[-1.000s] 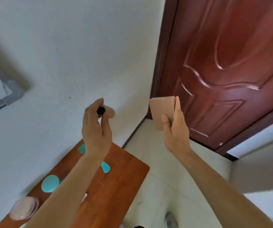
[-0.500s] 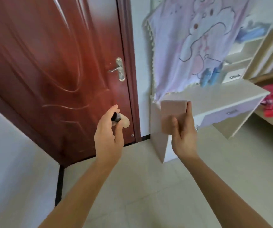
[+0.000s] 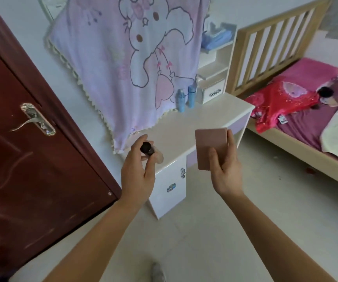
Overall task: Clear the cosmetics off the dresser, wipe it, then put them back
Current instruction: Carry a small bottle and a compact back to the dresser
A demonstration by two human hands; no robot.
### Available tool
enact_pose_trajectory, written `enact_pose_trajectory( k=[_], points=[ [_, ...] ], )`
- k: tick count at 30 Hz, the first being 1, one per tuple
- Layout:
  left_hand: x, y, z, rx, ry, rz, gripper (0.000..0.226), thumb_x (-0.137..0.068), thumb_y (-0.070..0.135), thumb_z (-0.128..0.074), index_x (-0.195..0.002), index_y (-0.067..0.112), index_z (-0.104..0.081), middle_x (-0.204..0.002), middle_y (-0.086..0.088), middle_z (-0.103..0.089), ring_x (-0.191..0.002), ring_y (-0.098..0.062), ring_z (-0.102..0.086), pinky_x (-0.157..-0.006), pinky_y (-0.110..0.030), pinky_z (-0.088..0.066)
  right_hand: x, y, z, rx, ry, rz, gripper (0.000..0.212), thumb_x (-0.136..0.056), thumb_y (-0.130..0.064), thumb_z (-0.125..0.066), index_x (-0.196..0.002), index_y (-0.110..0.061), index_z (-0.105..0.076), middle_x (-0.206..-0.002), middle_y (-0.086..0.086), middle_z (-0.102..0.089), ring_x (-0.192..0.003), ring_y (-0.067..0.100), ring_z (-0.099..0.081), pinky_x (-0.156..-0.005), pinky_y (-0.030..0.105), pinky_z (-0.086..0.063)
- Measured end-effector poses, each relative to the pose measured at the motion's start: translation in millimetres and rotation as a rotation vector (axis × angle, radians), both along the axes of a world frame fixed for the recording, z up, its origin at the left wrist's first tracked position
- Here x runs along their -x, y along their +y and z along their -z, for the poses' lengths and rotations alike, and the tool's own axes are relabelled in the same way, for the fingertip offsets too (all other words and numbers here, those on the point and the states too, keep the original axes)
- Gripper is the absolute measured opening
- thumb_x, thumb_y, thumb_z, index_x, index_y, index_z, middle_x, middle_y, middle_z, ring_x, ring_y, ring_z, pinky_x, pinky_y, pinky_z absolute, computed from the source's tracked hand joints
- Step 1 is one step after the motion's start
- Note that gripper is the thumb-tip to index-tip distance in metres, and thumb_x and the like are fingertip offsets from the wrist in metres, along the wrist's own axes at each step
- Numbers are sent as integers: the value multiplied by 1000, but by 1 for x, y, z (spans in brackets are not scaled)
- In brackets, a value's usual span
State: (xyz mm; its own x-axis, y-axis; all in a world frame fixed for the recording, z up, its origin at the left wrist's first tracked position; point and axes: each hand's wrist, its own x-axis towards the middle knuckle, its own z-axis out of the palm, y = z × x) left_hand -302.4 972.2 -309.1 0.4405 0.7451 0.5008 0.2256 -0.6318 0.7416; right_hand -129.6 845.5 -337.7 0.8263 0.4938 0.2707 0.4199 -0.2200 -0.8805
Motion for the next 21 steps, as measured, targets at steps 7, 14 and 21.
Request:
enact_pose_trajectory(
  k=[7,14,21],
  points=[
    [-120,97,36,105,27,19,43,-97,19,-58,-136,28,-43,-121,18,-60,-98,2,-60,-91,-35,-52,-101,71,29,37,56,8,61,-100,-26,-47,-150,-41,-17,-140,-9,-50,-111,13,-56,-81,29,-42],
    [-244,223,47,133,32,87,31,-92,10,-62,-120,23,-54,-104,9,-64,-95,-17,-63,-91,-44,-54,-216,183,24,102,31,26,55,-95,-19,-49,-144,-29,-26,-124,-8,-55,-92,12,-54,-74,33,-43],
    [-330,309,64,98,62,17,28,-88,8,-70,-114,12,-63,-110,-1,-57,-95,-13,-58,-89,-38,-55,-310,267,41,159,73,12,47,-98,-23,-51,-142,-21,-35,-130,-5,-52,-107,13,-52,-87,28,-39]
  ],
)
